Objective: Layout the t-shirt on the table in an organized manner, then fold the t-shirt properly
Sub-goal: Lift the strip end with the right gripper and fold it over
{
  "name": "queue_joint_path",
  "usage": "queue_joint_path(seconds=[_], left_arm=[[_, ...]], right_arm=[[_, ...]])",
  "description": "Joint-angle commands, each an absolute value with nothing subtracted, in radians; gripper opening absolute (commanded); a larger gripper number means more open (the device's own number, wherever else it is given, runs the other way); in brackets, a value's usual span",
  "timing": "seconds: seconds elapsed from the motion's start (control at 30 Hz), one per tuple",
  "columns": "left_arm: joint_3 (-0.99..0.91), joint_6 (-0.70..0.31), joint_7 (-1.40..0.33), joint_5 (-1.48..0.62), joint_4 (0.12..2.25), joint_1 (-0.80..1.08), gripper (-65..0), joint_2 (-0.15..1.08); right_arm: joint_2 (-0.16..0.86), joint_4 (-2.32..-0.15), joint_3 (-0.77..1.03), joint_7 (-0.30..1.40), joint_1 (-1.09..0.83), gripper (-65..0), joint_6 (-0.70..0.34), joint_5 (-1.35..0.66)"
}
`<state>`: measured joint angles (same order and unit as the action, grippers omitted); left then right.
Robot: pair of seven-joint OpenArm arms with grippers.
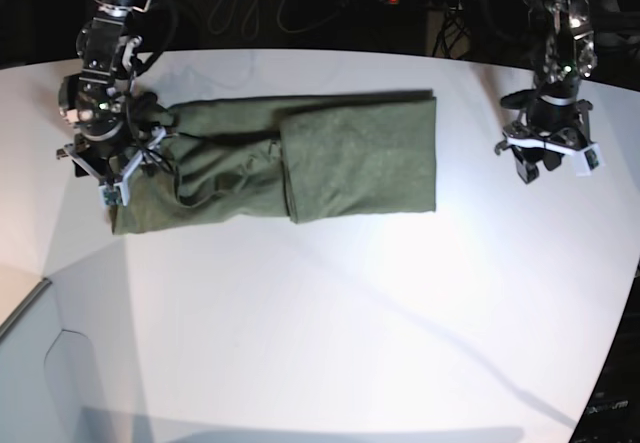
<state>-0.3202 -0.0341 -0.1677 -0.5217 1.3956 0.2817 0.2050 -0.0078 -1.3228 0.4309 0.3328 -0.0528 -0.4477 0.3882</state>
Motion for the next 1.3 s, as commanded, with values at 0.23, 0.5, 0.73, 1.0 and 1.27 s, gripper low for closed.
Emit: queue_joint_path(seconds=[0.23, 0.5, 0.73, 1.0, 1.27], left_arm=[[-0.326, -0.041, -0.143, -0.526, 1.411, 0.277, -37.0, 0.217], [-0.326, -0.041, -0.143, -0.526, 1.411, 0.277, -37.0, 0.217], [-0.326, -0.041, -0.143, -0.526, 1.411, 0.277, -37.0, 0.217], [-0.326, -0.041, -0.143, -0.526, 1.411, 0.277, -37.0, 0.217], [-0.326, -0.041, -0.143, -0.526, 1.411, 0.277, -37.0, 0.217]], right_arm=[[-0.002, -1.228, 0.427, 0.338, -0.044, -33.5, -0.453, 0.387], [-0.002, -1.139, 0.427, 0.338, -0.019, -65.0, -0.453, 0.387], [-0.005, -1.287, 0.433, 0.337, -0.042, -65.0, -0.453, 0.387], [-0.05, -1.558, 0.426, 0.338, -0.085, -65.0, -0.453, 0.387], [-0.077, -1.712, 0.323, 0.338, -0.147, -65.0, -0.453, 0.39]])
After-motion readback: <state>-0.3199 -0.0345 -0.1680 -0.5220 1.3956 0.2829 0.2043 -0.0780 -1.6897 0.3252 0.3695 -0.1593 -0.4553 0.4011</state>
